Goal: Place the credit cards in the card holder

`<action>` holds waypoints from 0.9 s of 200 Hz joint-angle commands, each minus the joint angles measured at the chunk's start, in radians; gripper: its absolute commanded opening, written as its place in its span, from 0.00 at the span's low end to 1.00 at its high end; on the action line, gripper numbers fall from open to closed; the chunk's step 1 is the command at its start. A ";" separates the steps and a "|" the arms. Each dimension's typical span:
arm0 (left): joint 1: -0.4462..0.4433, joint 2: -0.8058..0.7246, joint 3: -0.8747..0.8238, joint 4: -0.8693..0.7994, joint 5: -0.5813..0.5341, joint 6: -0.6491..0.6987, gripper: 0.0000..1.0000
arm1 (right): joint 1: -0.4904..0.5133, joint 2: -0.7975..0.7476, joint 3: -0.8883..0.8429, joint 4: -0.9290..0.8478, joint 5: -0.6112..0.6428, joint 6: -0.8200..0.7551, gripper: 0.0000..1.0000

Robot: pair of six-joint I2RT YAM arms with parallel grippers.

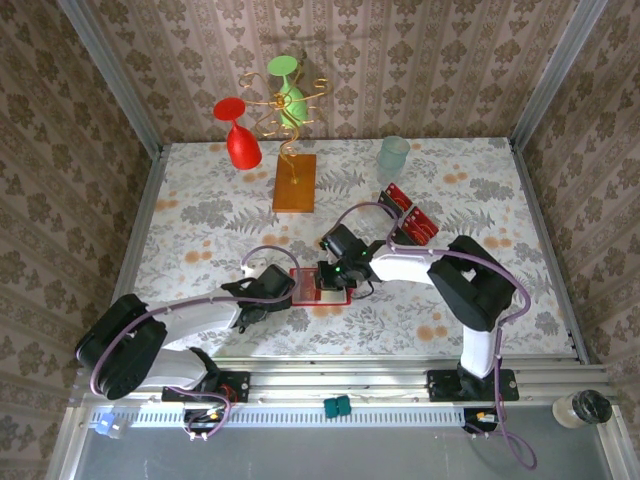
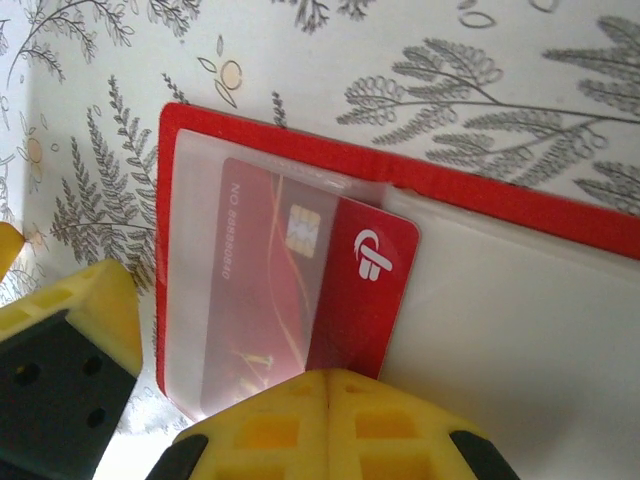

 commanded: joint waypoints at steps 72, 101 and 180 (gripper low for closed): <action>0.009 0.056 0.008 0.018 0.028 0.012 0.98 | 0.029 0.052 0.084 -0.044 -0.033 -0.012 0.02; 0.008 0.035 0.004 0.011 0.029 0.013 0.98 | 0.013 -0.024 0.074 -0.083 0.007 -0.039 0.02; 0.101 -0.033 0.027 -0.035 0.027 0.068 0.98 | -0.005 -0.015 0.121 -0.163 0.050 -0.088 0.01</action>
